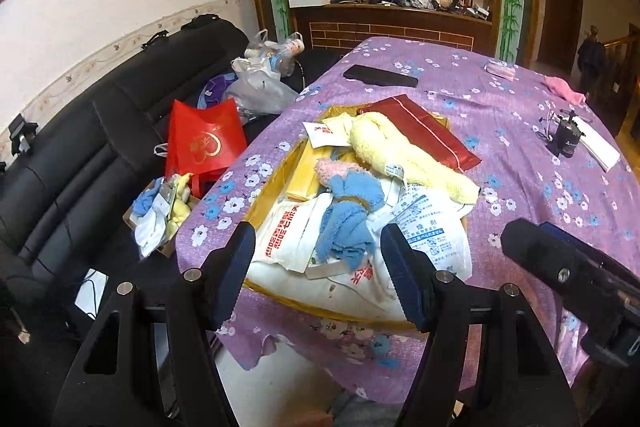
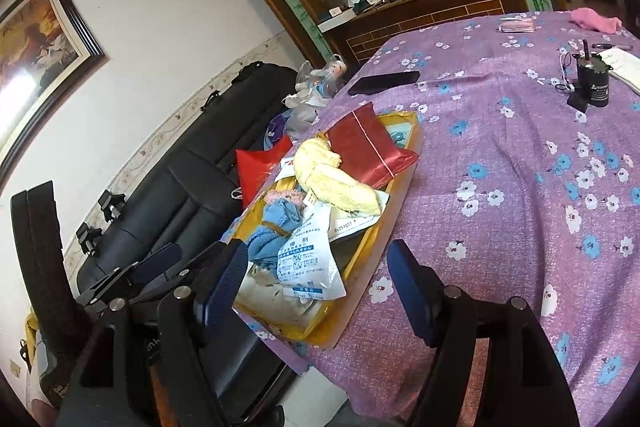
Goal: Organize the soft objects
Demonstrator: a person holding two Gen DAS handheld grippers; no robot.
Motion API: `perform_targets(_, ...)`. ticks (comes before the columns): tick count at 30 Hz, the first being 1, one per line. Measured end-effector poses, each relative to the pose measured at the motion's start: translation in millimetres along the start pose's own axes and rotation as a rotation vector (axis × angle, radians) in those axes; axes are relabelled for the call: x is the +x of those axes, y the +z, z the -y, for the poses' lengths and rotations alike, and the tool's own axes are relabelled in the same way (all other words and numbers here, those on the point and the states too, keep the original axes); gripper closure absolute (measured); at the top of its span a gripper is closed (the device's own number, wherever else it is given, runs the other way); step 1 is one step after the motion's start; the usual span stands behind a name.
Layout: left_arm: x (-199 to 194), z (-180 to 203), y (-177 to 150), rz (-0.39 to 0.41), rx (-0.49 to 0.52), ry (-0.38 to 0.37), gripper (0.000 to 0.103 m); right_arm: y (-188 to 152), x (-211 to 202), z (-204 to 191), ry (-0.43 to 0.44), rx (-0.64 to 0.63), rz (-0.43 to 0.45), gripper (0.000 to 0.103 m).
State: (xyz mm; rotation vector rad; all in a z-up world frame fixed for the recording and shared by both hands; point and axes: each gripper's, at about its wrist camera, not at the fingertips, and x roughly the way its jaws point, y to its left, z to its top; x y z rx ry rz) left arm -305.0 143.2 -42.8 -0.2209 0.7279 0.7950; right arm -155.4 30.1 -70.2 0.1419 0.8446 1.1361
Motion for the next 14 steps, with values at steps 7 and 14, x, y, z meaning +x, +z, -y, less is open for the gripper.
perform_targets(7,1.9,1.1,-1.9,-0.003,0.005,0.016,0.037,-2.3,-1.2,-3.0,0.000,-0.001,0.002,0.031)
perform_targets(14,3.7,3.9,-3.4,0.004,0.023,0.009,0.037,-2.3,-0.5,-3.0,-0.003,-0.001,-0.004,0.031)
